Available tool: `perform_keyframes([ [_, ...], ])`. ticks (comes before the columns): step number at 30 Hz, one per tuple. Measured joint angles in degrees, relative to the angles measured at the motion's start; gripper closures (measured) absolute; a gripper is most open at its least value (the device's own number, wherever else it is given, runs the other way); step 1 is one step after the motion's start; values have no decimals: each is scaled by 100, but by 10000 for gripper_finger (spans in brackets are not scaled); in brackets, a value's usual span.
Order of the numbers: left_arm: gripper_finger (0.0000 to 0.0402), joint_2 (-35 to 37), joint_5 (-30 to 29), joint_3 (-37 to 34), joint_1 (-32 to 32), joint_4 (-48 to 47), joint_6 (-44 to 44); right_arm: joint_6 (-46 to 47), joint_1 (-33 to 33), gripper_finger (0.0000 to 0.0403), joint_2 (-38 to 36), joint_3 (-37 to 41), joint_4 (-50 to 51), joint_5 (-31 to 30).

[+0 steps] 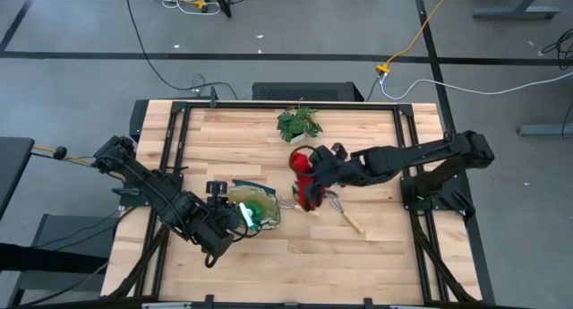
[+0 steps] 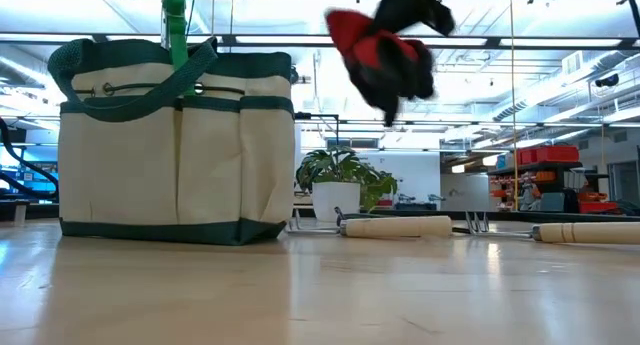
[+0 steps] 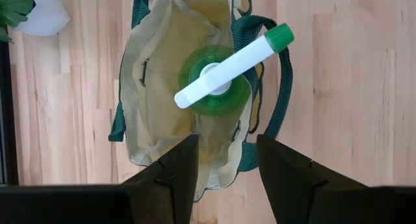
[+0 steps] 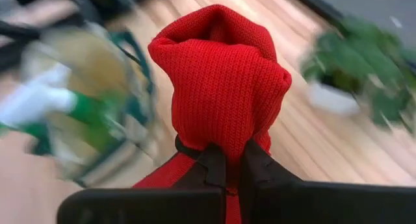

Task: Pick & Place Garden tools in Gardening bag
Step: Put the red gloves into the green gardening bag

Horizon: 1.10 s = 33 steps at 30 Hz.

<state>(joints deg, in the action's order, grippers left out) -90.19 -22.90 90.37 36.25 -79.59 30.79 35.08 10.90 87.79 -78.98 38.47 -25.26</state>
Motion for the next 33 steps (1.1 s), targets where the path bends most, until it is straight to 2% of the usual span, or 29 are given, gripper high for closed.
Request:
perform_keyframes([
  [9,239,0,-1,0,0,4,0,-1381,141,401,9,-2,-2064,-141],
  [20,239,0,-2,0,0,7,0,-2209,327,401,224,-2,-2987,-452],
  [33,239,0,-4,0,-1,32,0,-3000,325,401,930,-9,-4474,-380],
])
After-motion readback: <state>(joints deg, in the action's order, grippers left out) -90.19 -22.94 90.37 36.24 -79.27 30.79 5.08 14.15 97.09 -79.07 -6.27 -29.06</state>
